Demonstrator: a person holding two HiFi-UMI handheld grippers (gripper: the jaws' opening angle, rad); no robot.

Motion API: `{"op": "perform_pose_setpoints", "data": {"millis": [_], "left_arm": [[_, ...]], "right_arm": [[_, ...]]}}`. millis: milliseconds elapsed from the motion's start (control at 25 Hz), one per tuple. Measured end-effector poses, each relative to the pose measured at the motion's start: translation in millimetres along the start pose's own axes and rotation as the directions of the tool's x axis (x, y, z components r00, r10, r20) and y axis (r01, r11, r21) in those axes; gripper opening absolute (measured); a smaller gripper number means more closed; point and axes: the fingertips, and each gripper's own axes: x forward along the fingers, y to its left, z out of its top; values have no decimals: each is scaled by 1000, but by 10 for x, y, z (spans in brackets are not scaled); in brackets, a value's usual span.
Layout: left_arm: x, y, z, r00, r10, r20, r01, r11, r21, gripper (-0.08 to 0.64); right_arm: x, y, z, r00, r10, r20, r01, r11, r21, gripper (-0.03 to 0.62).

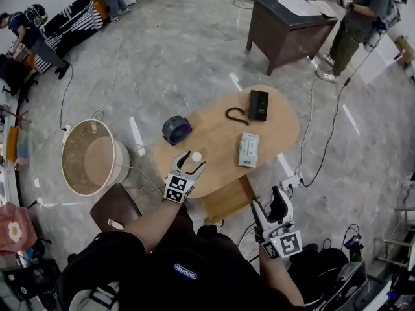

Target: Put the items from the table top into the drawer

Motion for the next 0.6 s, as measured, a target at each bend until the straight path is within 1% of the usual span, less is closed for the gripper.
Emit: {"op": "perform_pose_setpoints", "data": {"millis": [160, 240, 360, 480, 600], "left_arm": [[136, 201, -484, 995, -5, -97, 5, 1000, -8, 287], [240, 284, -741, 990, -23, -140, 23, 1000, -3, 287], [389, 381, -1022, 982, -55, -182, 59, 998, 18, 287], [585, 427, -1252, 975, -92, -204, 101, 994, 35, 287], [768, 463, -1495, 965, -118, -233, 131, 991, 40, 287]], "right_arm": [[150, 128, -102, 1000, -6, -18, 6, 1000, -9, 304], [233, 170, -175, 999, -17, -28, 16, 1000, -12, 304], [372, 237, -296, 999, -34, -37, 34, 999, -10, 304], [470, 270, -421, 997, -67, -46, 67, 998, -5, 304], [555, 320, -501, 995, -93, -46, 94, 995, 26, 305]]}}
